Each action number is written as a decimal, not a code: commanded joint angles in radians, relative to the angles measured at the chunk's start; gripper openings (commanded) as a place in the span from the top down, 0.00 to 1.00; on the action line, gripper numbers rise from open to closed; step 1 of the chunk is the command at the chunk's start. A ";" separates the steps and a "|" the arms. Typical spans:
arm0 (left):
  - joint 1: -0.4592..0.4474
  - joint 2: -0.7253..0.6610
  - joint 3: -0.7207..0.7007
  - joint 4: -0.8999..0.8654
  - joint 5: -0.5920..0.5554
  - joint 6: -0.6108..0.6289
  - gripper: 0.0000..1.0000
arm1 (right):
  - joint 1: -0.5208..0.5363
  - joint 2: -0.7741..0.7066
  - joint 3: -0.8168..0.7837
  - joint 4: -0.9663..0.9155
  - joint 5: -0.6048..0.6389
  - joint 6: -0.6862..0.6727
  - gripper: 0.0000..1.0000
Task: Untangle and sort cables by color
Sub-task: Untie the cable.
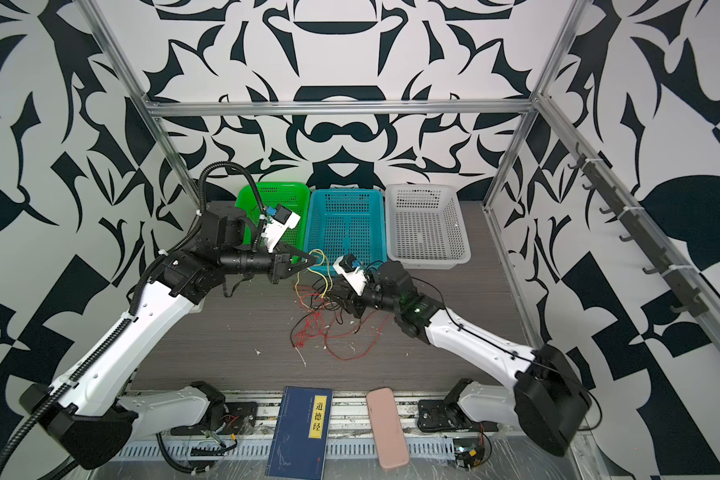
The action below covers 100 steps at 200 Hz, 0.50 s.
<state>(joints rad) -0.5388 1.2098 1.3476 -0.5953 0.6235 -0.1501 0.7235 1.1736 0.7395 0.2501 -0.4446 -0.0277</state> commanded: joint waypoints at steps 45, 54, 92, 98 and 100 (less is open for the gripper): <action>0.000 -0.034 -0.036 0.065 0.128 -0.007 1.00 | -0.003 -0.074 0.037 -0.009 -0.056 0.032 0.54; 0.000 -0.034 -0.036 0.072 0.130 -0.011 1.00 | -0.003 -0.062 0.033 0.022 -0.071 0.059 0.55; 0.000 -0.033 -0.037 0.083 0.124 -0.026 1.00 | 0.029 0.064 -0.032 0.422 -0.114 0.317 0.53; 0.000 -0.035 -0.038 0.086 0.122 -0.028 1.00 | 0.047 0.079 -0.040 0.456 -0.080 0.322 0.53; 0.000 -0.035 -0.039 0.086 0.122 -0.028 1.00 | 0.054 0.083 -0.041 0.469 -0.068 0.323 0.52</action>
<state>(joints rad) -0.5388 1.1976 1.3170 -0.5457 0.7101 -0.1654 0.7315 1.2049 0.7277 0.4393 -0.5304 0.1513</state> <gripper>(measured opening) 0.058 0.467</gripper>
